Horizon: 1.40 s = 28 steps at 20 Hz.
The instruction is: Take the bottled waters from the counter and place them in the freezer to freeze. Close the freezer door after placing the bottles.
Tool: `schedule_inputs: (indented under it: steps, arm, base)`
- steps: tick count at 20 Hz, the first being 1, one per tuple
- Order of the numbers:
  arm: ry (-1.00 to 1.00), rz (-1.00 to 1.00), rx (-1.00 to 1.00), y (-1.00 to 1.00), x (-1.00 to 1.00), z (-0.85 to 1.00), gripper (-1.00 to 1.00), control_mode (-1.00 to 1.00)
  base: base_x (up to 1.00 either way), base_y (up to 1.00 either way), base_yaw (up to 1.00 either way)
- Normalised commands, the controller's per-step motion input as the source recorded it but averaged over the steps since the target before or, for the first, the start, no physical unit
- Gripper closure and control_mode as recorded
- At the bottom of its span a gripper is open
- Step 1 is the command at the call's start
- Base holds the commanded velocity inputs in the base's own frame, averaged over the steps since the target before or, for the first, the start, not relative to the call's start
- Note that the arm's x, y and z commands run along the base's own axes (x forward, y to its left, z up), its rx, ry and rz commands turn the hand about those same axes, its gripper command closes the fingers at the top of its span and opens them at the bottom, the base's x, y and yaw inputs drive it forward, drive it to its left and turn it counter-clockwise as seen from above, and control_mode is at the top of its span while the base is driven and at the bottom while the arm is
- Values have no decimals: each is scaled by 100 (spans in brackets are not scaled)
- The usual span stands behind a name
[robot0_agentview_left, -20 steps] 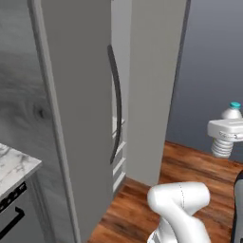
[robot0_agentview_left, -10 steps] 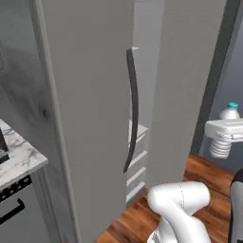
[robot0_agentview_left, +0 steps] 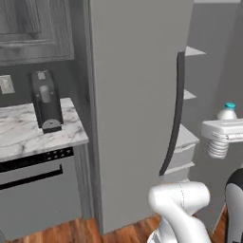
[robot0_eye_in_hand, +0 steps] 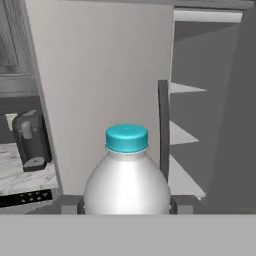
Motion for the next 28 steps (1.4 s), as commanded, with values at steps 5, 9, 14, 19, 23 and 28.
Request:
schedule_inputs:
  steps: [5, 9, 14, 19, 23, 28]
  arm:
    - [0, 0, 0, 0, 0, 0, 100, 100]
    - [0, 0, 0, 0, 0, 0, 100, 100]
    - [0, 0, 0, 0, 0, 0, 100, 100]
    - [0, 0, 0, 0, 0, 0, 100, 100]
    - [0, 0, 0, 0, 0, 0, 100, 100]
    - [0, 0, 0, 0, 0, 0, 100, 100]
  base:
    - [19, -57, 66]
    - [0, -56, 29]
    - [2, -40, -5]
    - [2, -18, -26]
    - [7, -1, -36]
    - [13, -19, -30]
